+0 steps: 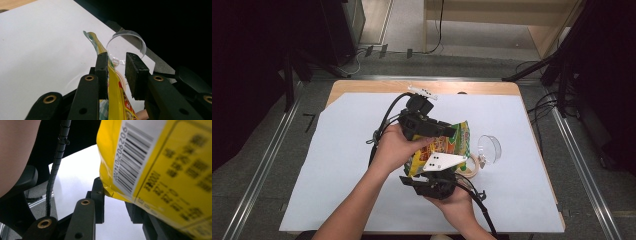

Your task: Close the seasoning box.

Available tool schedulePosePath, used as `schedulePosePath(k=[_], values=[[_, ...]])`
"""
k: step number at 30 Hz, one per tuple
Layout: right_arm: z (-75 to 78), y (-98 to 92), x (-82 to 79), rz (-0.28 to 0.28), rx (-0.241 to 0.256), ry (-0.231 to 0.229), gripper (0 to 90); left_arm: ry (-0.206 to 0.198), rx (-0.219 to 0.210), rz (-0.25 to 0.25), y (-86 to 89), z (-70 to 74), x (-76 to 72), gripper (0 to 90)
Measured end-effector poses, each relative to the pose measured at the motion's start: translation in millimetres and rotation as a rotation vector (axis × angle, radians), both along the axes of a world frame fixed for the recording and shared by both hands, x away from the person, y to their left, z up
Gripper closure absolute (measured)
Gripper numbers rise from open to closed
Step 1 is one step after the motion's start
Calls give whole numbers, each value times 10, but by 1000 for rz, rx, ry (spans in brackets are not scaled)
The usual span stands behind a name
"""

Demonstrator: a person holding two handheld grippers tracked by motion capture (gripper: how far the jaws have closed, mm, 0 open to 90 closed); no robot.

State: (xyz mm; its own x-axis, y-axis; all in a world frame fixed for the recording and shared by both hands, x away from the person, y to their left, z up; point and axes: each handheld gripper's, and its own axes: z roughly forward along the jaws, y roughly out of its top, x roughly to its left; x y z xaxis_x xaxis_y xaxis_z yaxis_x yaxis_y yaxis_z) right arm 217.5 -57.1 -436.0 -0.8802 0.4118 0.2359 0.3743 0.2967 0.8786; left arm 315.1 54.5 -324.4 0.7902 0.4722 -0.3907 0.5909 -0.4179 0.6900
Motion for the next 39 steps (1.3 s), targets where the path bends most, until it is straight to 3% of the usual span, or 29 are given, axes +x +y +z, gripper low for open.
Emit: schedulePosePath(k=[23,39], values=[[18,14,-6,6,-8,-12,722,1,-17,4,35,9,-10,731],[-17,12,-22,-1,1,-3,723,-6,4,-2,-3,3,-36,732]])
